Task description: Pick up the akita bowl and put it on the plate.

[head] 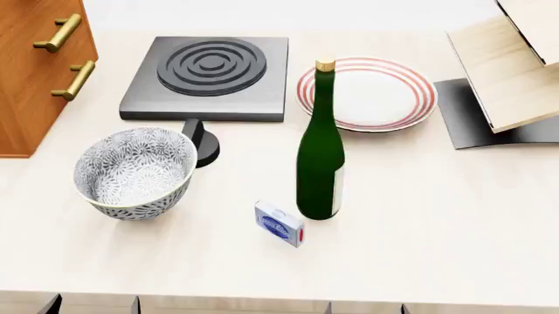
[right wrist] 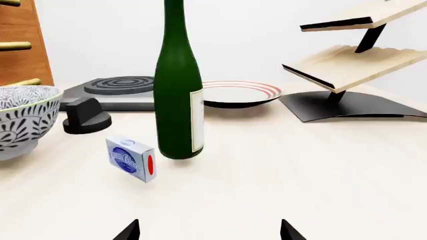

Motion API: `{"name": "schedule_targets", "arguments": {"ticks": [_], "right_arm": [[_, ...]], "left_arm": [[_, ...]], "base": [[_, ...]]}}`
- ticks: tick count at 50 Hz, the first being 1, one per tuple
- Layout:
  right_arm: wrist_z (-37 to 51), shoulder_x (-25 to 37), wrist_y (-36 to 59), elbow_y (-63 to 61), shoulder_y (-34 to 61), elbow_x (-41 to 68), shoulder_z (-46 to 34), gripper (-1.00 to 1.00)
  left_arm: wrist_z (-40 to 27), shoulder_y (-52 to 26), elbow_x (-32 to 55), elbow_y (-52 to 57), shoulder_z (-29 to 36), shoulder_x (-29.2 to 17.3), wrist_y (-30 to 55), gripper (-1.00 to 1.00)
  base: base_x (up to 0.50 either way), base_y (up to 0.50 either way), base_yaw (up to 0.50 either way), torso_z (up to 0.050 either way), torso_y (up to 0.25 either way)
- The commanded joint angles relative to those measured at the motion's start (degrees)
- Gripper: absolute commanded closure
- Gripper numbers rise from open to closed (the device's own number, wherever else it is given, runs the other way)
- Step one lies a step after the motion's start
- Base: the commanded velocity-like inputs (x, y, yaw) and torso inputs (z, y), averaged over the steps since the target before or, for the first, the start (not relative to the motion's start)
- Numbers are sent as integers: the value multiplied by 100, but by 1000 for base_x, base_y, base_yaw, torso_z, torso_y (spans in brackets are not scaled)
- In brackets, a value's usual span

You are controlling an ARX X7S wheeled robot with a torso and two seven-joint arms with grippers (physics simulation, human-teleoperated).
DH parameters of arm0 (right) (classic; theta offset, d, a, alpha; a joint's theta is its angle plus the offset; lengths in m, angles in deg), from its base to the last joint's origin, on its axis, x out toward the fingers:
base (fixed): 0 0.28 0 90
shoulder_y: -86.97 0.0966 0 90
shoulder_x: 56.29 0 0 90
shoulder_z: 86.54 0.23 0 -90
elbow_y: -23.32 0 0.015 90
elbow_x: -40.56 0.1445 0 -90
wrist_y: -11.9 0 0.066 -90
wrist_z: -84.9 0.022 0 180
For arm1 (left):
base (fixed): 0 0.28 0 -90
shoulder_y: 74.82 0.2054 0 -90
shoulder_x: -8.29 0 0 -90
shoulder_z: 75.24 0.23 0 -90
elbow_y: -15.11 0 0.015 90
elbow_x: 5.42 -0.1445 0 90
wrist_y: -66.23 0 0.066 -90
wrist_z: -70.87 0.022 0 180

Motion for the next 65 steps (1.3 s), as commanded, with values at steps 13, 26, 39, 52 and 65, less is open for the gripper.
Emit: {"name": "schedule_targets", "arguments": {"ticks": [13, 26, 39, 52, 65], "right_arm": [[365, 276, -15, -7, -16, 237, -368, -100], [529, 384, 86, -170, 3, 382, -478, -100], [694, 447, 287, -860, -23, 439, -652, -100], [894, 592, 557, -1791, -103, 509, -668, -100], [1165, 702, 445, -2008, -215, 691, -406, -100]], "left_arm": [[-422, 78, 265, 144, 426, -344, 67, -100], [-617, 31, 233, 240, 550, -459, 73, -100], [-828, 179, 309, 1329, 505, -634, 349, -100], [-1050, 465, 303, 2481, 469, -769, 457, -100], [-1329, 637, 729, 2813, -154, -880, 160, -100]], "base": [[0, 0, 0, 0, 0], [0, 0, 0, 0, 0], [0, 0, 0, 0, 0], [0, 0, 0, 0, 0], [0, 0, 0, 0, 0]]}}
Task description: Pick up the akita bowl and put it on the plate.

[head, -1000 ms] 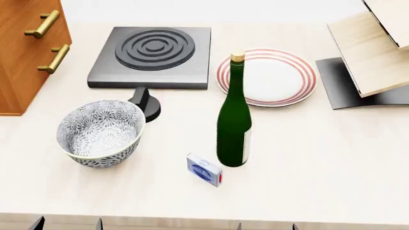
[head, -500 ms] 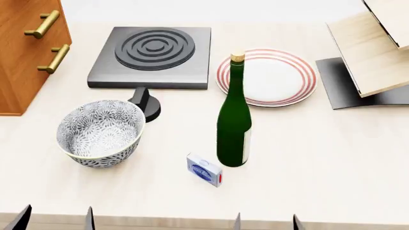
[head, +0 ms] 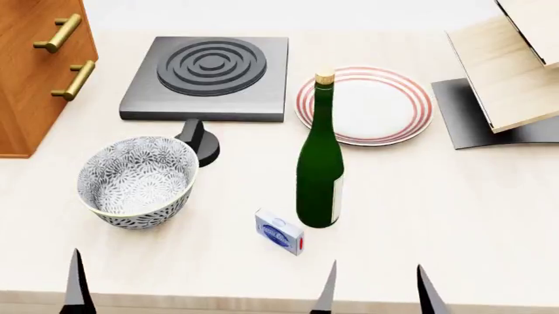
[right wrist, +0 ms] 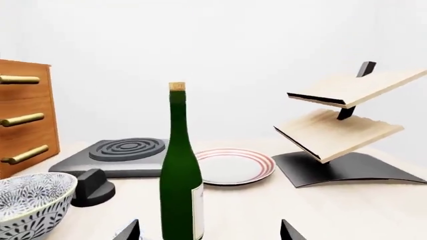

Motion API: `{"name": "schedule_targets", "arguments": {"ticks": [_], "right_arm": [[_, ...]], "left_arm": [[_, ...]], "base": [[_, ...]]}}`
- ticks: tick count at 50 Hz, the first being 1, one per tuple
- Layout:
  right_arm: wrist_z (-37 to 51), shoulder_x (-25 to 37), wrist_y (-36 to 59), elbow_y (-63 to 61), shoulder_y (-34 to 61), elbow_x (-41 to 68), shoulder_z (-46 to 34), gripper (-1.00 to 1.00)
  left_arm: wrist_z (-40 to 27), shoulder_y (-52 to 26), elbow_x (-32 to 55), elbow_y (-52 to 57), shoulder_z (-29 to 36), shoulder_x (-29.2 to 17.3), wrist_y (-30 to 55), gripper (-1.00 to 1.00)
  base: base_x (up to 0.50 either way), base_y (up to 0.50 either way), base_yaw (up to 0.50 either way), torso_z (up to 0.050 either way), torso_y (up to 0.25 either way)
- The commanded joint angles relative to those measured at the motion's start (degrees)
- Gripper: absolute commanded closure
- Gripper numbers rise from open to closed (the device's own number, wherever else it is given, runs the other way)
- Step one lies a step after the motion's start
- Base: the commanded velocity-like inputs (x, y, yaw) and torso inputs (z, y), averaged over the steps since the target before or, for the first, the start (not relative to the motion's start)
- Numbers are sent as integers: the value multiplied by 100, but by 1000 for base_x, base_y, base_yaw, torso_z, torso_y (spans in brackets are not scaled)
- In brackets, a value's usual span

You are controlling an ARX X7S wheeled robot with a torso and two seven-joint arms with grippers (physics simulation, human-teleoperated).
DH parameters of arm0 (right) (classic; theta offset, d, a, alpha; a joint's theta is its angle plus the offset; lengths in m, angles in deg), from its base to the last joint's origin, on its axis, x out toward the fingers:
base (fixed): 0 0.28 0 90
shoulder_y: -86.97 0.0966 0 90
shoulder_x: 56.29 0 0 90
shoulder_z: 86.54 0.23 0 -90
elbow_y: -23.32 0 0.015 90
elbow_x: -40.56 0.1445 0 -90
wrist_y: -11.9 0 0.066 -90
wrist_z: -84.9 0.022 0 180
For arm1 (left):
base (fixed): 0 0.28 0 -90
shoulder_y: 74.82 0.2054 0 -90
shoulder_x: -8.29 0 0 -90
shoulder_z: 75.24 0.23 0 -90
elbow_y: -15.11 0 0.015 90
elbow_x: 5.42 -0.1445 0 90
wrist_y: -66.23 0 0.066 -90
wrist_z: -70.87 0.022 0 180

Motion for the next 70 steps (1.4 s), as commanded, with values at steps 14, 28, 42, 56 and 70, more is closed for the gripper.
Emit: {"name": "schedule_targets", "arguments": {"ticks": [14, 28, 42, 56, 70], "right_arm": [[341, 199, -20, -493, -144, 274, 243, -100], [463, 259, -93, -325, -96, 474, 412, -100], [443, 296, -168, -155, -88, 554, 284, -100], [505, 349, -185, -110, -78, 555, 208, -100], [528, 403, -176, -115, -73, 641, 155, -100]], "left_arm": [[-338, 248, 422, 655, -524, -172, -249, -100], [-443, 367, 570, 650, -689, -229, -459, -100], [-431, 429, 515, 519, -534, -268, -631, -100], [-456, 412, 535, 420, -445, -307, -689, -100], [-514, 396, 542, 406, -385, -348, -691, -100]], "base": [[0, 0, 0, 0, 0], [0, 0, 0, 0, 0], [0, 0, 0, 0, 0], [0, -103, 0, 0, 0], [0, -139, 0, 0, 0]]}}
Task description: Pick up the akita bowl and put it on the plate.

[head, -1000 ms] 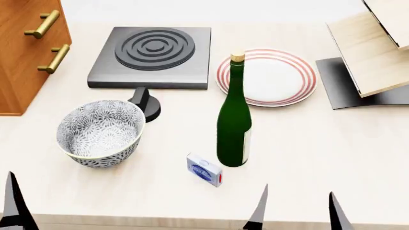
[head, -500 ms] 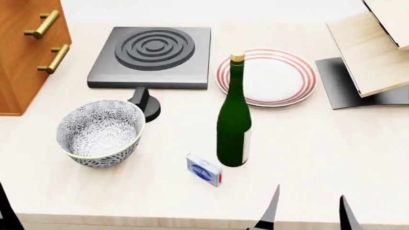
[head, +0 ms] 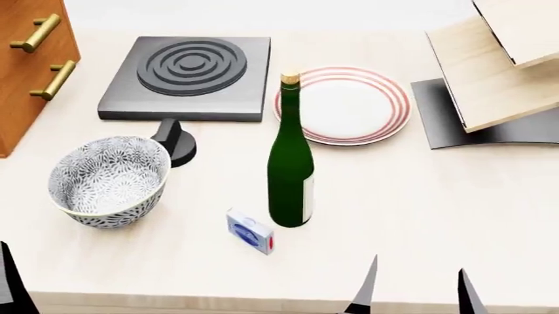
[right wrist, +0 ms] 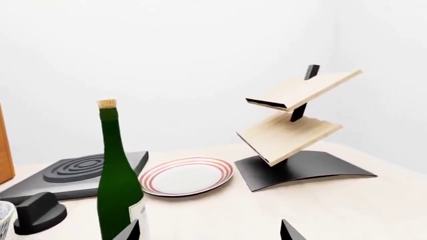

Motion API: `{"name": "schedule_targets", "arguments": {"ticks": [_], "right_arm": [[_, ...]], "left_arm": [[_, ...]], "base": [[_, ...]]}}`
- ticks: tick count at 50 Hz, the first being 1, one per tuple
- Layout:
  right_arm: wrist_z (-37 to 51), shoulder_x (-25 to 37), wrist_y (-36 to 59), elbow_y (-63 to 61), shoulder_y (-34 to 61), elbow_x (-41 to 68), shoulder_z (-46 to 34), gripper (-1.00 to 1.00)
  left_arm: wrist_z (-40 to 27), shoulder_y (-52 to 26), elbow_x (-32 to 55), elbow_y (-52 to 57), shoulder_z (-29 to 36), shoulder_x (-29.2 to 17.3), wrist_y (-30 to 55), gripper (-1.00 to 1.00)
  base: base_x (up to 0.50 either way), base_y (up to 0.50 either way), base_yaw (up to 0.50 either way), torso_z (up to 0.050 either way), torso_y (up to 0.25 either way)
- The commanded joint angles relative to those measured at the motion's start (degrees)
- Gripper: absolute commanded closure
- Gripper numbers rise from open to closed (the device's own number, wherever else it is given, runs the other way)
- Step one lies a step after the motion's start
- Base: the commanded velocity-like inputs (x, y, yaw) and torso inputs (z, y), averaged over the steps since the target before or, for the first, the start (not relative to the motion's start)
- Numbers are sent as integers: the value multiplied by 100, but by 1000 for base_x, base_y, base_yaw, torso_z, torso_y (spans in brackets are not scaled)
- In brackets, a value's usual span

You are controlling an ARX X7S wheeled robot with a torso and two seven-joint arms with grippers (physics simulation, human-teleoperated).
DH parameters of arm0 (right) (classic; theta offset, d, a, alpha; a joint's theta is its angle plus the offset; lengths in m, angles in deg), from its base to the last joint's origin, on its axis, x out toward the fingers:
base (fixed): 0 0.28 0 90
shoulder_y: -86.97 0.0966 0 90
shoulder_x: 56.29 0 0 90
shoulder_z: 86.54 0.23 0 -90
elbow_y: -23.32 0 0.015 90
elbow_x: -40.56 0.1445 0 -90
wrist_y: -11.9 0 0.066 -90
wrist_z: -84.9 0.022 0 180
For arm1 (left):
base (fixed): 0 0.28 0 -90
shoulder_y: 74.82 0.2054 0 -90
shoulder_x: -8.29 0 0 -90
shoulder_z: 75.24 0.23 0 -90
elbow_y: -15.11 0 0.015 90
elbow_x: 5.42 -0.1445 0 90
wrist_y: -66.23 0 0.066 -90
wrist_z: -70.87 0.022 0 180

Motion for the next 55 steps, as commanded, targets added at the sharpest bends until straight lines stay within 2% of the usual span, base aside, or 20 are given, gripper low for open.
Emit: {"name": "schedule_targets", "arguments": {"ticks": [1, 45, 55], "right_arm": [[24, 47, 3, -2, 2, 46, -56, -100], [114, 182, -85, 94, 37, 112, -256, -100], [223, 192, -241, 126, -4, -145, -375, -100]], "left_arm": [[-38, -4, 5, -21, 54, -36, -19, -100], [-140, -16, 83, -186, 238, -147, -132, -100], [-177, -1, 111, -190, 243, -173, -170, -100]], "base": [[0, -137, 0, 0, 0], [0, -139, 0, 0, 0], [0, -56, 0, 0, 0]]}}
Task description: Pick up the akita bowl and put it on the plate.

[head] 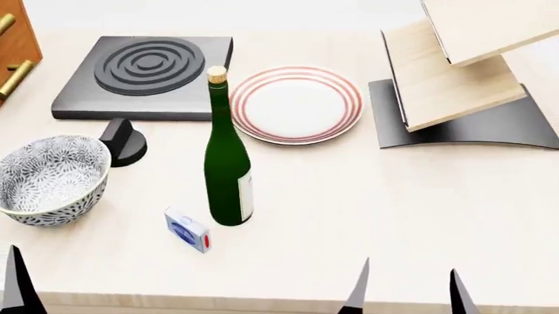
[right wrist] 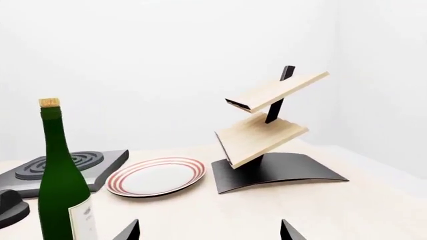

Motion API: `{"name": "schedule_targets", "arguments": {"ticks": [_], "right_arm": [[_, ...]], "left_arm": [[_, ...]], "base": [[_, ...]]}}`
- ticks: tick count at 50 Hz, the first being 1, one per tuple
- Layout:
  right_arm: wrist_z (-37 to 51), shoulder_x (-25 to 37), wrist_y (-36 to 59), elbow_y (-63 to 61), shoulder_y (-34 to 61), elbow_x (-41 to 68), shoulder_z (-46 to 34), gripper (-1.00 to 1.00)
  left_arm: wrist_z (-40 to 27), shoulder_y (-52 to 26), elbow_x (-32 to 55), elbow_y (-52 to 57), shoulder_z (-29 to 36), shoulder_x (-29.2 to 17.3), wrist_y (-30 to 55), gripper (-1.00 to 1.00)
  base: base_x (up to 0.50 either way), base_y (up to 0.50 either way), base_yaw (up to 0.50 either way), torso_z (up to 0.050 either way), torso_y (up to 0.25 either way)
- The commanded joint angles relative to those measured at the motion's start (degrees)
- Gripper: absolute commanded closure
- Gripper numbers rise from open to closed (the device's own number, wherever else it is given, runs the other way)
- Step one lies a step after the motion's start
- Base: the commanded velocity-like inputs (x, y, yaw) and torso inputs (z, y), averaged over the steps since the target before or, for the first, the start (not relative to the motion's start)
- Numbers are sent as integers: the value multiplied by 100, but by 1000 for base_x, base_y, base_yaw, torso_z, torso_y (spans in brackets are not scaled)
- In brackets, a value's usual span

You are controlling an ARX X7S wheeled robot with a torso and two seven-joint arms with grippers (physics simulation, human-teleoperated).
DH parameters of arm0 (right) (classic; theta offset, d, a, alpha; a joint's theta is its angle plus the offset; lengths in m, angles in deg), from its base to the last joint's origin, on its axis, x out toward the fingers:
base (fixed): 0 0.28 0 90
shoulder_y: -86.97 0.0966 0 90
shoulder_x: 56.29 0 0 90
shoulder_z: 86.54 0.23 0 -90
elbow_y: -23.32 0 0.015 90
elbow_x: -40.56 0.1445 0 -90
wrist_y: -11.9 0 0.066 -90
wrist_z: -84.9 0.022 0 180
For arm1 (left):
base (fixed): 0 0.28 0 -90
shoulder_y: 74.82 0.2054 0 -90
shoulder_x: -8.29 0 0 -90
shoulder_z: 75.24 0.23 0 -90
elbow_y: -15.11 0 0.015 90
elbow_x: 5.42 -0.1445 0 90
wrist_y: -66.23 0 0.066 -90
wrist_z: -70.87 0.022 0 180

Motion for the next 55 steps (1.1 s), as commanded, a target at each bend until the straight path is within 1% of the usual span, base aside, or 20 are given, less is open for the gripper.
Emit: {"name": "schedule_targets", "arguments": {"ticks": [1, 8, 15, 55], "right_arm": [[66, 26, -161, -21, -57, -179, -120, -100], [88, 49, -265, -41, -97, -220, -154, -100], [82, 53, -283, 68, -64, -204, -200, -100], [203, 153, -317, 89, -31, -202, -337, -100]], "left_arm": [[-32, 19, 29, -11, 16, -35, -47, -100], [-23, 34, 107, -7, 20, -63, -80, -100], [-46, -8, 61, -125, 53, -64, -133, -100], [-176, 19, 92, -44, 135, -176, -150, -100]], "base": [[0, 0, 0, 0, 0], [101, 0, 0, 0, 0], [212, 0, 0, 0, 0], [212, 0, 0, 0, 0]]}}
